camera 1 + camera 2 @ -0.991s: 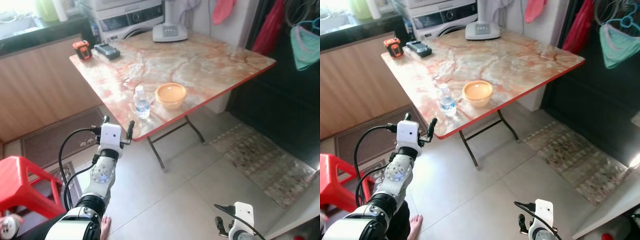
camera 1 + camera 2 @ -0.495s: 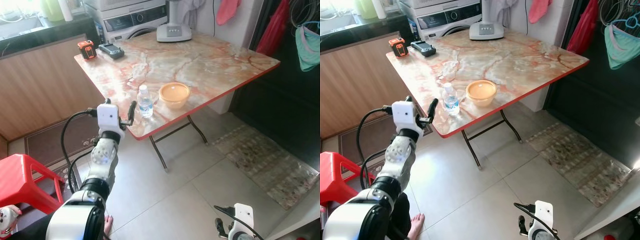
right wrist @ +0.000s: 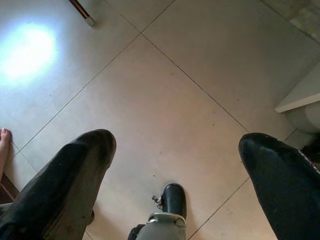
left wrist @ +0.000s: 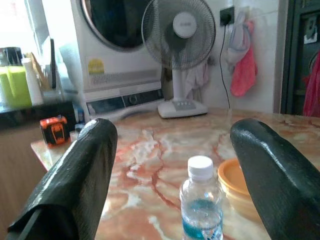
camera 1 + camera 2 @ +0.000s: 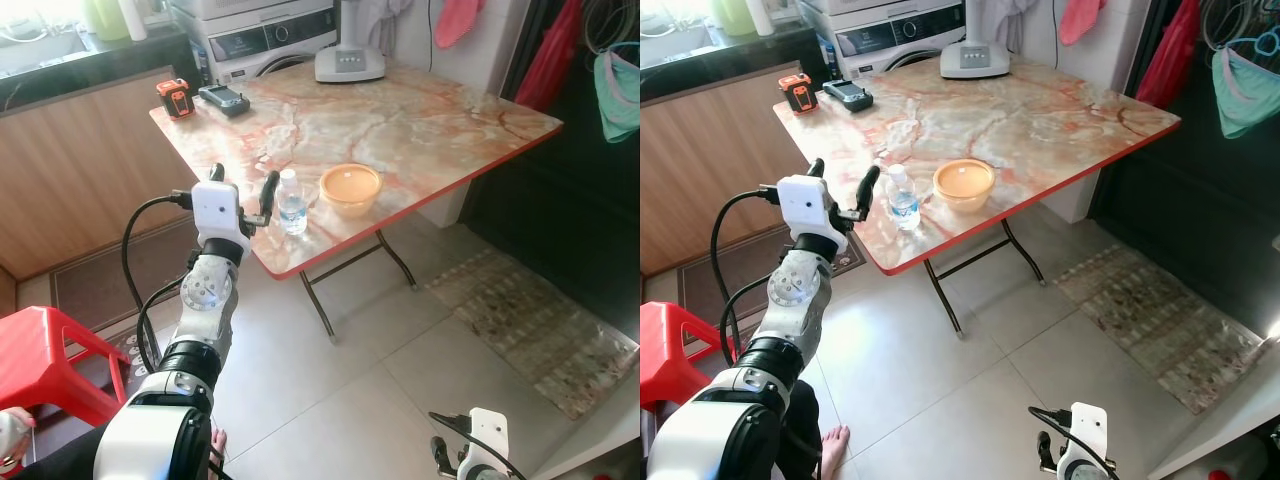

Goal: Restocking fridge

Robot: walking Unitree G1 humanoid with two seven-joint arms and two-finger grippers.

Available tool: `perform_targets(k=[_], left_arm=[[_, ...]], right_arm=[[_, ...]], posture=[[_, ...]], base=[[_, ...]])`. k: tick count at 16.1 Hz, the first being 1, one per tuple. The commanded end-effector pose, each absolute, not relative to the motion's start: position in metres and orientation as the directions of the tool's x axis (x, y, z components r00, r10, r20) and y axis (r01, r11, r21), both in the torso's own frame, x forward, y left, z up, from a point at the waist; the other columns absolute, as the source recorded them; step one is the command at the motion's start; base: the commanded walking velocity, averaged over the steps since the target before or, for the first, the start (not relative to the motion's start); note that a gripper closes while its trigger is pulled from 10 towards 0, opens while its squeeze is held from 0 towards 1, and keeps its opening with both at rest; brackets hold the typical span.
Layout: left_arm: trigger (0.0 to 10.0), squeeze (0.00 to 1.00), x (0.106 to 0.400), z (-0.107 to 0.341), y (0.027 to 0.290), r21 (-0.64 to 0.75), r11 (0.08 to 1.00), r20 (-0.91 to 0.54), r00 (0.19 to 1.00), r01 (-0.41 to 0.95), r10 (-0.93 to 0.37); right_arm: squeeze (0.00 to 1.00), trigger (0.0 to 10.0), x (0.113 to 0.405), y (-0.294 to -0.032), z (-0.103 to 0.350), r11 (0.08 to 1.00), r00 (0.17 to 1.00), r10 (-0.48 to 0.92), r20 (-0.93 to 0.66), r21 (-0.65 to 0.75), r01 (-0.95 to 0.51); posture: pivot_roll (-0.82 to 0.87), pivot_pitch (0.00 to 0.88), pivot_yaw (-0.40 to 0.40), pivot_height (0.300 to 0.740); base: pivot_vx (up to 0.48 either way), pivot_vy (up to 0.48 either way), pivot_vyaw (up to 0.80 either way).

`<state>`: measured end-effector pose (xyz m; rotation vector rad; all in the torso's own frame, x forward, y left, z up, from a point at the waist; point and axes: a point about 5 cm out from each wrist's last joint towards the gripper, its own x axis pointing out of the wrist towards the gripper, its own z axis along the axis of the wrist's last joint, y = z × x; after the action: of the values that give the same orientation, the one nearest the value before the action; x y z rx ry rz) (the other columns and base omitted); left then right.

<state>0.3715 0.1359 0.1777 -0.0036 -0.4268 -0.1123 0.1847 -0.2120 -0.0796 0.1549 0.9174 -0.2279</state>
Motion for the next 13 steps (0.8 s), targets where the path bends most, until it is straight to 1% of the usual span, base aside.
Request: perform_targets(k=[1,3,6,13], left_arm=[[10.0,0.00,0.377,0.192,0.135,0.005,0.994,0.438,0.894,0.109,-0.100],[10.0,0.00,0.379,0.200,0.135,-0.001,0.994,0.451,0.888,0.105,-0.093],[10.0,0.00,0.380,0.206,0.137,-0.021,0.995,0.460,0.884,0.102,-0.081],[10.0,0.00,0.381,0.207,0.136,-0.021,0.994,0.450,0.889,0.108,-0.087]], right_arm=[[0.00,10.0,0.186,-0.211,-0.079,0.955,0.586,-0.140,-0.798,0.047,0.292],[0.00,10.0,0.186,-0.210,-0.079,0.941,0.585,-0.155,-0.796,0.062,0.333],[0.00,10.0,0.187,-0.209,-0.079,0.943,0.589,-0.148,-0.794,0.067,0.327],[0.00,10.0,0.188,-0.209,-0.079,0.943,0.589,-0.146,-0.795,0.069,0.327]], posture=[[-0.07,0.011,0.083,0.740],[-0.07,0.000,0.080,0.740],[-0.07,0.000,0.083,0.740],[-0.06,0.003,0.082,0.740]], base=[[0.000,0.000,0.00],[0.120,0.000,0.00],[0.264,0.000,0.00],[0.292,0.000,0.00]])
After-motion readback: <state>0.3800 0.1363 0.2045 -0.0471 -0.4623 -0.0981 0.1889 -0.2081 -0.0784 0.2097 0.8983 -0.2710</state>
